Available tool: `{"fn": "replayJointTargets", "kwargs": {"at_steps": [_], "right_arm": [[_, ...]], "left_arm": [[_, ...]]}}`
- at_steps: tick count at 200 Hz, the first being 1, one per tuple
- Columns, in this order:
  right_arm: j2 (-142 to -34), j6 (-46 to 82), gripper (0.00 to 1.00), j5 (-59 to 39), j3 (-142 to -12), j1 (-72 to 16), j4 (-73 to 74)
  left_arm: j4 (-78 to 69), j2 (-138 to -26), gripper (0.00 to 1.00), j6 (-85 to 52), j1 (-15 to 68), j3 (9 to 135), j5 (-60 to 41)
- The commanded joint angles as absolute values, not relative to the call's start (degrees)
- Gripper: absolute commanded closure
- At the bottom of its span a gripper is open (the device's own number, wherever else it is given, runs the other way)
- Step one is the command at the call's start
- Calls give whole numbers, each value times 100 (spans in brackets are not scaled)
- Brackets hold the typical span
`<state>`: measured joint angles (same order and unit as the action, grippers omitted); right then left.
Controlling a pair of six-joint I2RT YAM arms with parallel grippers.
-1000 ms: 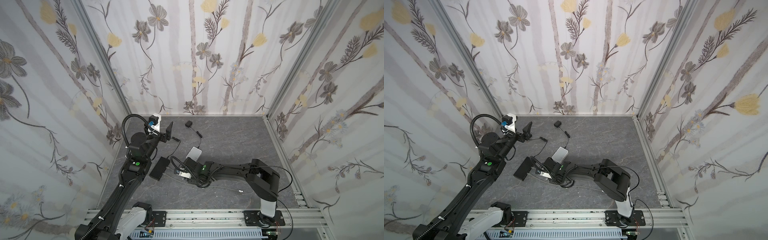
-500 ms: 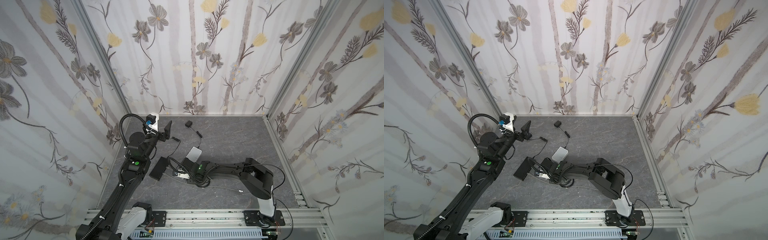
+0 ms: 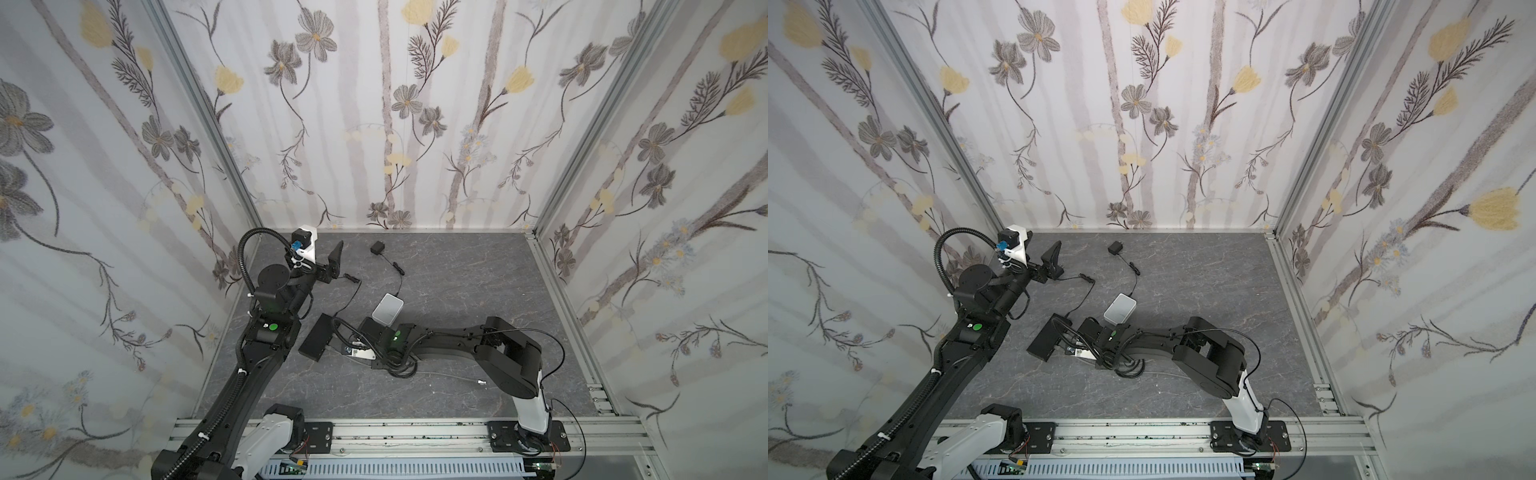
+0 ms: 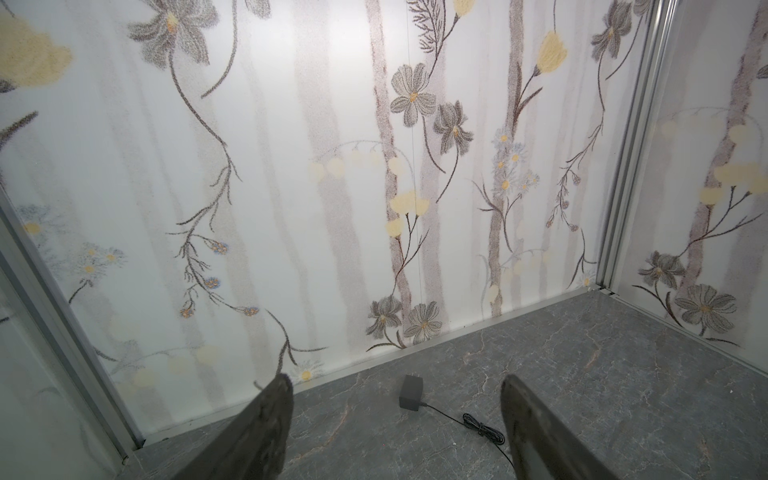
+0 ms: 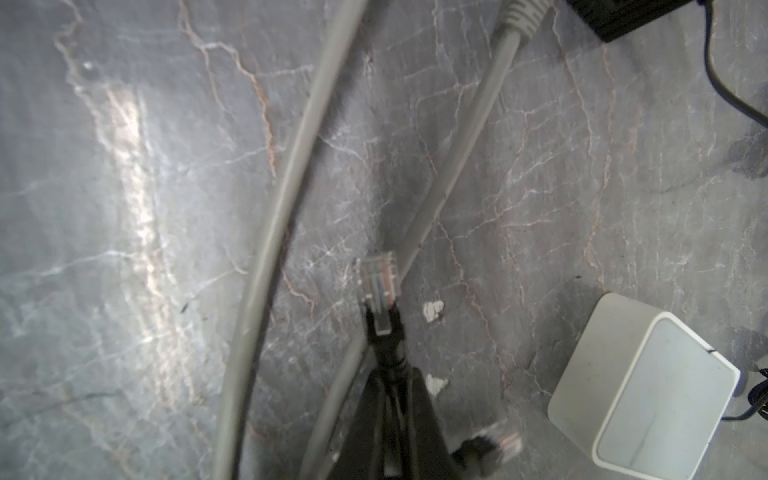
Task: Insert the plug into the switch port
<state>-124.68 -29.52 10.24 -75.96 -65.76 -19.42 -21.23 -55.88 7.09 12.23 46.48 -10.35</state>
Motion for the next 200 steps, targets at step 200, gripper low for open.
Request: {"fn": "replayJointTargets", "kwargs": {"at_steps": [200], "right_arm": [[-7203,-810,100,-1189,-4895,-5388,-2172]], "left_arm": [[105,-6885,39,3208,1936,5746,-6535]]}}
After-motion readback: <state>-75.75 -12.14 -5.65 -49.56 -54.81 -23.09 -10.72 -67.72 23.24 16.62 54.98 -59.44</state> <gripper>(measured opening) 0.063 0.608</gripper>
